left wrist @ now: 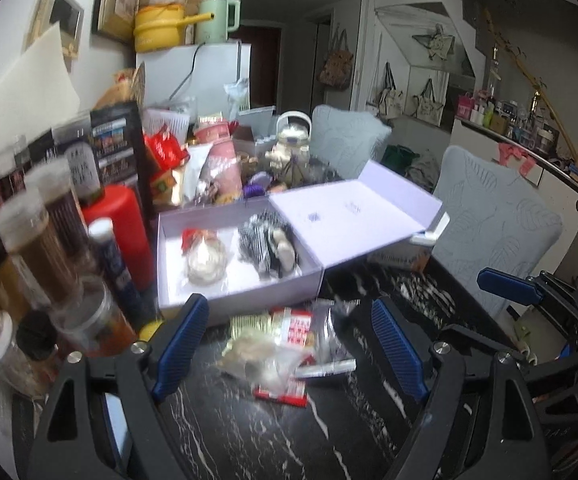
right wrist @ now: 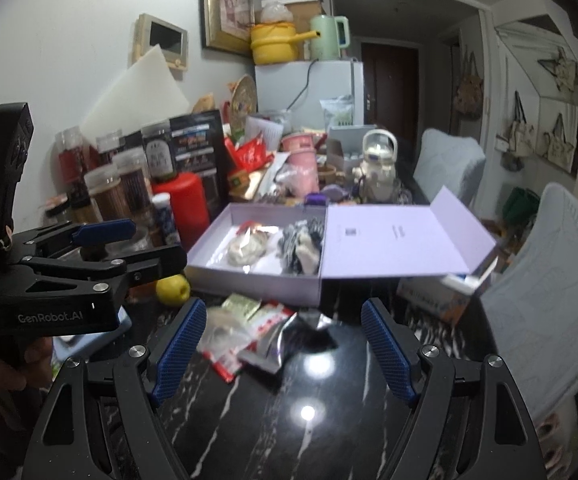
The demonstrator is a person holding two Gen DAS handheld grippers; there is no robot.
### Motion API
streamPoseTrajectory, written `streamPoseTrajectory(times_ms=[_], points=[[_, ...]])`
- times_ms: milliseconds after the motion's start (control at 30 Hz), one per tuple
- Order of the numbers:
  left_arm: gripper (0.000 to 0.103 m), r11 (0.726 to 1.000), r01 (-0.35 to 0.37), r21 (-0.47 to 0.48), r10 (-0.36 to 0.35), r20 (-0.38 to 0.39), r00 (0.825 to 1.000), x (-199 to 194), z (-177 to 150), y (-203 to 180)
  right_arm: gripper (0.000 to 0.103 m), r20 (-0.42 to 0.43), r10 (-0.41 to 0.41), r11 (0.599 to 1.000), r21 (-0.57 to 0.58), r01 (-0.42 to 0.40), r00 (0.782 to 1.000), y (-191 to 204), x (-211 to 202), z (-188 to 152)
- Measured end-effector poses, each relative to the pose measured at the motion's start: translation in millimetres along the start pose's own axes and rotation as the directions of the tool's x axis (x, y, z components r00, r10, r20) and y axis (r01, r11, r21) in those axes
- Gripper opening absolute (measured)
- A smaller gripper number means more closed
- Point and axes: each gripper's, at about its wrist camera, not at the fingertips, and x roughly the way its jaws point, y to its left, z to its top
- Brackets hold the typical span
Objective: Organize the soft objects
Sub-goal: 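Withdraw both tools from the box and move toward the packets on the table, then grasp the clear zip bag with the left tool while the right tool grasps the silver packet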
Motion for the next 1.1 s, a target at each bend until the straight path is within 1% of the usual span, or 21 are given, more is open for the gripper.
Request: streamPoseTrajectory(times_ms=[167,367,533,767,933,1100], points=[[0.084,1.000,0.018,-0.019,-0.019,-0.061,0.998,15,-23,9,0.081,-0.050,0.013,0.999,0.040,-0.011,0.999,-3,12,-20],[0.084,1.000,0.013,-0.012,-0.014,-0.093,0.996,30,-43,13,0.081,-0.116,0.011,0.997,0.072,-0.003,0.993,-9,34,-42],[0.084,1.000,0.012,-0.008,-0.013,-0.118,0.993,41,-55,15,0.081,-0.154,0.013,0.995,0.098,0.002,0.988,-15,49,-51],[0.084,1.000,0.003,-0.010,-0.004,-0.155,0.988,62,-63,24,0.081,-0.199,0.022,0.994,0.106,-0.001,0.980,-18,76,-56],[0.084,1.000,-0.018,-0.012,0.016,-0.162,0.987,70,-63,34,0.081,-0.237,0.041,0.993,0.116,-0.014,0.971,-18,104,-52],[0.084,0.999,-0.018,-0.040,0.010,-0.184,0.983,80,-62,47,0.081,-0.274,0.056,0.992,0.125,-0.022,0.960,-18,135,-47]])
